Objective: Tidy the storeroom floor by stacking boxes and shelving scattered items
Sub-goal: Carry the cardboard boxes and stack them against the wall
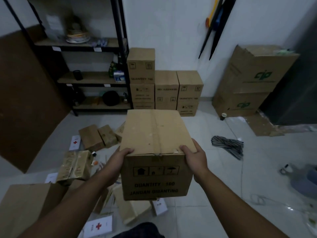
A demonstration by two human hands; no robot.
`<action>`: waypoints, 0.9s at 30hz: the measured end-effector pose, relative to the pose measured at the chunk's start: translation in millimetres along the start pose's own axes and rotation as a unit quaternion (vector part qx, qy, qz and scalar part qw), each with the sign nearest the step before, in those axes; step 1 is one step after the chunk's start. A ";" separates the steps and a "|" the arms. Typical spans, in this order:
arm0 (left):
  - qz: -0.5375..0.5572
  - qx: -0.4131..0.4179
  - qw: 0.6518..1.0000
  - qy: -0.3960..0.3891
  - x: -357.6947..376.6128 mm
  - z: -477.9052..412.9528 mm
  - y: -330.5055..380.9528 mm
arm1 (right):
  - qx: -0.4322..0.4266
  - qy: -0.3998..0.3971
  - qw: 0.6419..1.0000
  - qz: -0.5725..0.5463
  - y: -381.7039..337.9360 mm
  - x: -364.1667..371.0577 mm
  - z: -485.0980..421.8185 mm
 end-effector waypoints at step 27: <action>-0.018 0.028 0.999 -0.012 283.5 -525.7 99.5 | -0.032 0.042 0.998 -0.045 -319.2 -86.2 -481.3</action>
Point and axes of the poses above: each hand's wrist, its own z-axis away from the middle knuckle, its own x-axis out of the palm, y = z × x, the point moved 6 cm from there along -z, towards the middle knuckle, and after that the axes turned 15 degrees about x, right-handed, at the moved point
